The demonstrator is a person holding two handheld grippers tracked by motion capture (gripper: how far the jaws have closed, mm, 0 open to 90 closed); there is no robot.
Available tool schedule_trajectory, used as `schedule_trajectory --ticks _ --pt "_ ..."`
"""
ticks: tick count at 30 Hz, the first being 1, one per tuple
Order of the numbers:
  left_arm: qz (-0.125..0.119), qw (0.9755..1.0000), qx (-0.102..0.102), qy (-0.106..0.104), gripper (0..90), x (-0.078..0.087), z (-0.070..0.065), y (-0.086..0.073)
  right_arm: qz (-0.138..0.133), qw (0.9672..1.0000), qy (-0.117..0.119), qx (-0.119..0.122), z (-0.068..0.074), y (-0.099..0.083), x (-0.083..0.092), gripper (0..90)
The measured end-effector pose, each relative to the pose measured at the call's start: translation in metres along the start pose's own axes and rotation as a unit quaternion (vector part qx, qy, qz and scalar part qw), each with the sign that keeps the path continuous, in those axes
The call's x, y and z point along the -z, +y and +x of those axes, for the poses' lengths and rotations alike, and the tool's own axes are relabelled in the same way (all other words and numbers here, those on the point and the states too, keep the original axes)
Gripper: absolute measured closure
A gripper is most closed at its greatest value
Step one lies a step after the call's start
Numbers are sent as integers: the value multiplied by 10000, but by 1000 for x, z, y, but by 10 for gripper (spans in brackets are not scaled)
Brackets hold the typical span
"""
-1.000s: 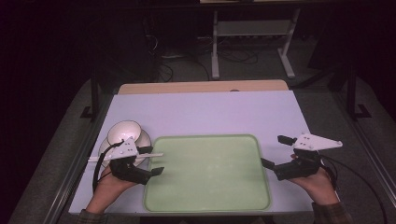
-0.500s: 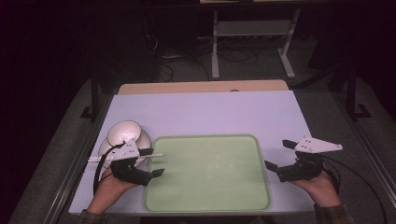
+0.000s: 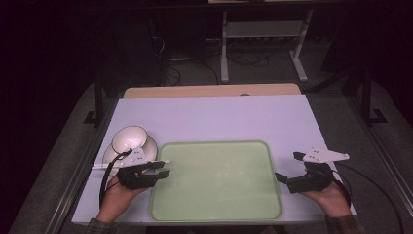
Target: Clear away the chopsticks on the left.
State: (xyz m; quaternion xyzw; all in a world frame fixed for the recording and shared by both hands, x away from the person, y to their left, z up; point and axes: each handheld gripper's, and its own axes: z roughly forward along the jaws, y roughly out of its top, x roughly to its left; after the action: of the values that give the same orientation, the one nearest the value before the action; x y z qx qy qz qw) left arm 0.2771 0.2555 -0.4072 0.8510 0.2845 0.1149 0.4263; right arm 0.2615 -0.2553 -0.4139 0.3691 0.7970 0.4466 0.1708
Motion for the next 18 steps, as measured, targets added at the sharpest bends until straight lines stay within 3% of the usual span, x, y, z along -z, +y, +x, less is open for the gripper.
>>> schedule_trajectory --ticks 9,11,18 --pt "250 9995 188 44 836 -6 2 -1 33 10000 -43 -80 -2 -8 2 0" --pt "402 9989 162 168 888 -8 2 -2 47 9999 -72 -114 -3 -11 3 0" --pt "681 9970 150 340 897 -15 6 -4 105 9998 -138 -124 -4 -17 5 0"
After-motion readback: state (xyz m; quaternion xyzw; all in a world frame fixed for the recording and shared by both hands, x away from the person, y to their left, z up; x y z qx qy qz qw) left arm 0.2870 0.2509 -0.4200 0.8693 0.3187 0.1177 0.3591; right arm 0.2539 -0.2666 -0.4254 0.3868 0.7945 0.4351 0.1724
